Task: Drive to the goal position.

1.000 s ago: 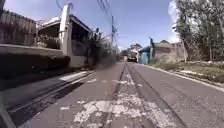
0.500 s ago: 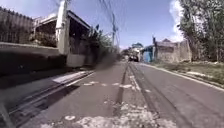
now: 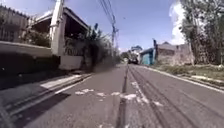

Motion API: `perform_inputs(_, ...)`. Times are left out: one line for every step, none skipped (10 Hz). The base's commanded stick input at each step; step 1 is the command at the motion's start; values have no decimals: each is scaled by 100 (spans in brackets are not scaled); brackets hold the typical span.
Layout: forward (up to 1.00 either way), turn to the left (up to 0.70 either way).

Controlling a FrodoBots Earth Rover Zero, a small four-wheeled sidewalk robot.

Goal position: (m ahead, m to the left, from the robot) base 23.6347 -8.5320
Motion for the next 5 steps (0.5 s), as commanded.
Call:
perform_inputs(100, -1)
perform_inputs(100, -33)
perform_inputs(100, -37)
perform_inputs(100, -37)
perform_inputs(100, -37)
